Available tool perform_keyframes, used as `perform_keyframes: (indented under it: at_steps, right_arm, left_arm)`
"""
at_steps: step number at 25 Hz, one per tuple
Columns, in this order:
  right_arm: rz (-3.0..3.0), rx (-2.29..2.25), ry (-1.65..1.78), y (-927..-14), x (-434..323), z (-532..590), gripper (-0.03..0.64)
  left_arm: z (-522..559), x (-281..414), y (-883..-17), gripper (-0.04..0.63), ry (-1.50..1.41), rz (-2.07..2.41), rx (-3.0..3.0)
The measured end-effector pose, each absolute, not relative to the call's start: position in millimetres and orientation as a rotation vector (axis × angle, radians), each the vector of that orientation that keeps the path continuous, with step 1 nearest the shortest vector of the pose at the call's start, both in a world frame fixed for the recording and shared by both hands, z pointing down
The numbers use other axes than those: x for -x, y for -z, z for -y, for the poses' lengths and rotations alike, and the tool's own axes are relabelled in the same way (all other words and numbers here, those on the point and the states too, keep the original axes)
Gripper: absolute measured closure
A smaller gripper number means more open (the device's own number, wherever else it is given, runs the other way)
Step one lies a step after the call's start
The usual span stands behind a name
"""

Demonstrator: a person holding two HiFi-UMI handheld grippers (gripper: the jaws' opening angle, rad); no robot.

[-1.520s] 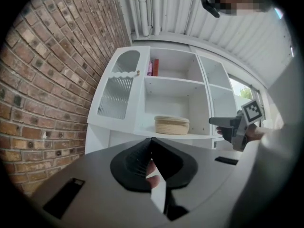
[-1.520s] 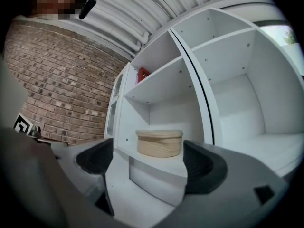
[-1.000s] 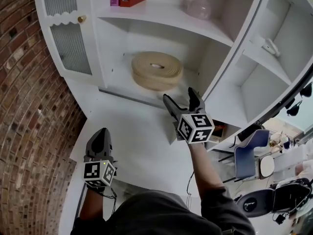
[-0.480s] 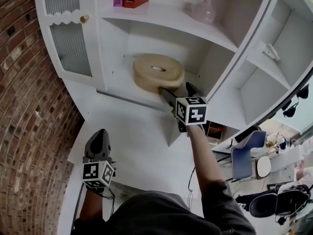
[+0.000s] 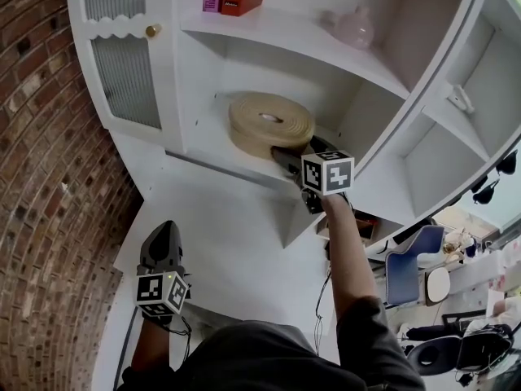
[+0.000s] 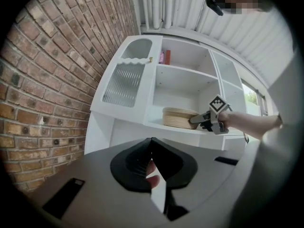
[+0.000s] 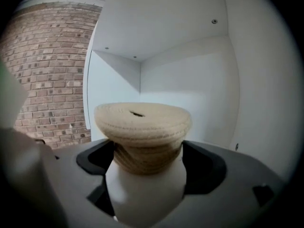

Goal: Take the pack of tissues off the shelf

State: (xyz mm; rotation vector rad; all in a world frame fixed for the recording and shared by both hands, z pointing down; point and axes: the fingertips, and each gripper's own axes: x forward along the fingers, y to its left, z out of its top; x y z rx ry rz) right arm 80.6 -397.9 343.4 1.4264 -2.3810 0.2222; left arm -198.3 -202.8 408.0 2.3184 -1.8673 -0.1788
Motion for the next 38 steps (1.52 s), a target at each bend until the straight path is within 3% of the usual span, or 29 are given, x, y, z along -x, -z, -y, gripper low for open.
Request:
perform_keyframes:
  at_steps: [7,16,38]
  right_arm:
    - [2.403,-1.463,-0.172,-338.0,-83.0,391.6,0.275]
    - [2.442,-1.503,-0.092,-332.3,-83.8,363.3,0.342]
    - [2.588,-1.593,-0.068,-335.8,-103.6,282.5,0.397]
  left_arm:
    - [204.6,200.5,-412.5,0.592,0.161,1.885,-2.295]
    - [203.0,182.0,-409.2,0.592,0.154,1.865,-2.322]
    - [196.4,163.2,-396.6,0.592,0.131,1.861,-2.392]
